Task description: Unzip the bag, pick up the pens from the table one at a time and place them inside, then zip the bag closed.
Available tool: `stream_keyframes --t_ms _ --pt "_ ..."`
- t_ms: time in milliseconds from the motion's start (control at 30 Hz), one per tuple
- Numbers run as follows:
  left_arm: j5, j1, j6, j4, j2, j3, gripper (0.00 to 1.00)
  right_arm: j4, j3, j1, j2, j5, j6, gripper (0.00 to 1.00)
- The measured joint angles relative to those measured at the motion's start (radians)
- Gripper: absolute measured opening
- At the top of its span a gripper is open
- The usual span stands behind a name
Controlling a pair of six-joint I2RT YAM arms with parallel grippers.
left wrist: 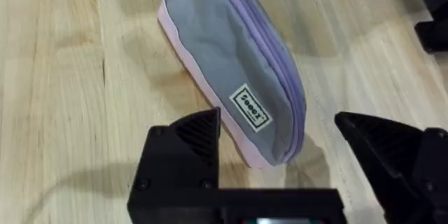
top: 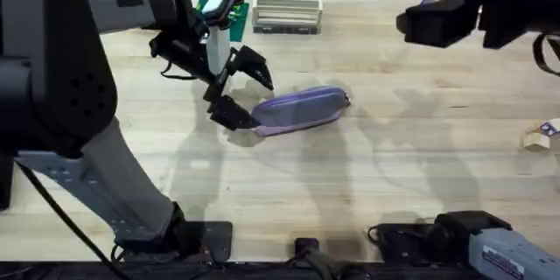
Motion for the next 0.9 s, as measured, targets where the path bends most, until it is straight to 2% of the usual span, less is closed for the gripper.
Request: stream_keyframes --t_ms 133,333,467,567,733,767,900 --pt "-0.001 0.000 0.000 -0.019 0.000 0.008 0.996 -0.069 0.000 0.010 -0.014 0.002 -0.046 0.997" --pt "-0.001 0.002 -0.004 -0.035 -0.051 0.084 0.996 -0.172 0.000 0.046 -0.033 0.005 -0.161 0.997" --pt "-0.002 0.012 -0.052 -0.041 -0.138 0.149 0.996 -0.182 0.000 0.066 -0.051 0.034 -0.193 0.997" --pt "-0.035 0.018 -0.124 -0.041 -0.205 0.182 0.996 -0.182 0.000 0.078 -0.069 0.067 -0.206 0.997" --pt "-0.136 0.019 -0.270 -0.045 -0.318 0.198 0.996 -0.203 0.000 0.082 -0.097 0.097 -0.214 0.997" --pt "-0.211 0.019 -0.362 -0.043 -0.401 0.198 0.995 -0.240 0.000 0.082 -0.101 0.105 -0.214 0.997" --pt "-0.321 0.019 -0.498 -0.034 -0.522 0.199 0.995 -0.274 0.000 0.082 -0.101 0.109 -0.213 0.998"
